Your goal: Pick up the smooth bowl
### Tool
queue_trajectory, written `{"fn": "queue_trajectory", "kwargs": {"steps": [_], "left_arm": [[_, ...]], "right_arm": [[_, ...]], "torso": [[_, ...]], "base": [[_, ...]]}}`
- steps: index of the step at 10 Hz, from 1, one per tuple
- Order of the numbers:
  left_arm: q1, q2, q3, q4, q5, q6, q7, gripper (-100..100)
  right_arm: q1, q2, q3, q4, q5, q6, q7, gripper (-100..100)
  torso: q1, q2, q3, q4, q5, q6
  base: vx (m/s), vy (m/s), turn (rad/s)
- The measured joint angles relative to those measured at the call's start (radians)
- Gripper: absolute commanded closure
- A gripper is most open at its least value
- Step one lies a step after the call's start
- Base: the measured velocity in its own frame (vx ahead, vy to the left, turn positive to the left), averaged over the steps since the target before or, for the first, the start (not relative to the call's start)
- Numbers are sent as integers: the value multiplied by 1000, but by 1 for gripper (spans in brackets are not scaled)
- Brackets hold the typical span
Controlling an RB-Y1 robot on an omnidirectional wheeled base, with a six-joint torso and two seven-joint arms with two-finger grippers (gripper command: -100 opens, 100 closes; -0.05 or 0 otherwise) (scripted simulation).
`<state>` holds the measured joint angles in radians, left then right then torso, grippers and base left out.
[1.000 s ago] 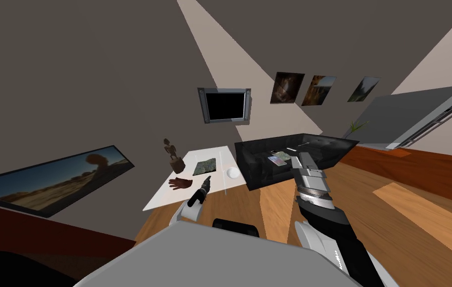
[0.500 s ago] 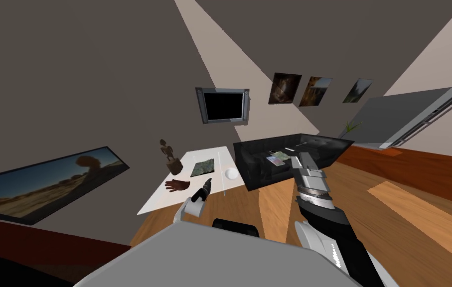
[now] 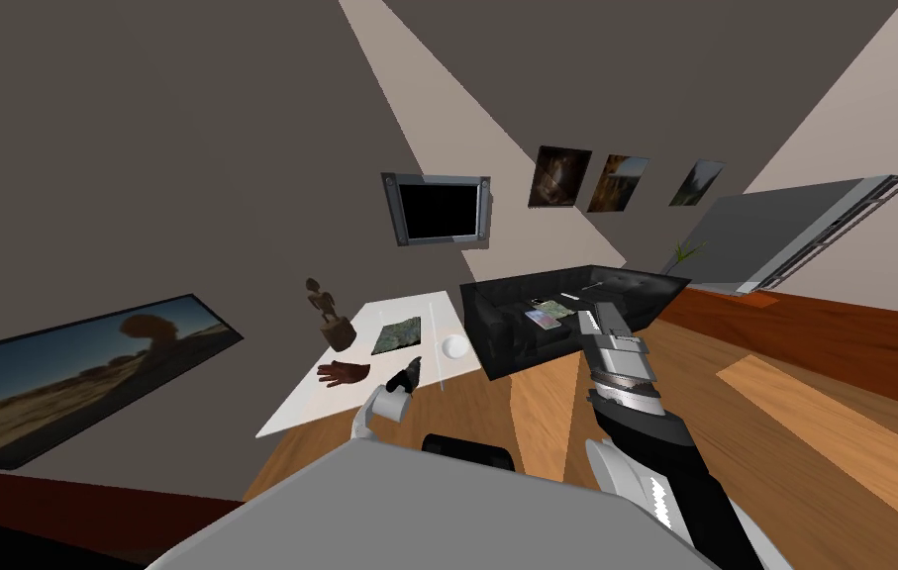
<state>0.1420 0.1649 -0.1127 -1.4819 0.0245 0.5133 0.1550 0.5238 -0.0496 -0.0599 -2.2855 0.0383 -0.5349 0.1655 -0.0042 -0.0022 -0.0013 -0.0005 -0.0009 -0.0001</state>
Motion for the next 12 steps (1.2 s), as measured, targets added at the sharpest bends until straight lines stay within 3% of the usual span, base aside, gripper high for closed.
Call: {"fn": "queue_trajectory", "kwargs": {"steps": [6, 12], "left_arm": [[-92, -24, 14, 68, 1, 158, 20, -100], [-181, -92, 31, 107, 5, 313, 36, -100]], "right_arm": [[0, 0, 0, 0, 0, 0, 0, 0], [0, 0, 0, 0, 0, 0, 0, 0]], "torso": [[-3, -2, -1, 0, -1, 0], [-1, 0, 0, 0, 0, 0]], "base": [[56, -75, -58], [52, -61, -52]]}}
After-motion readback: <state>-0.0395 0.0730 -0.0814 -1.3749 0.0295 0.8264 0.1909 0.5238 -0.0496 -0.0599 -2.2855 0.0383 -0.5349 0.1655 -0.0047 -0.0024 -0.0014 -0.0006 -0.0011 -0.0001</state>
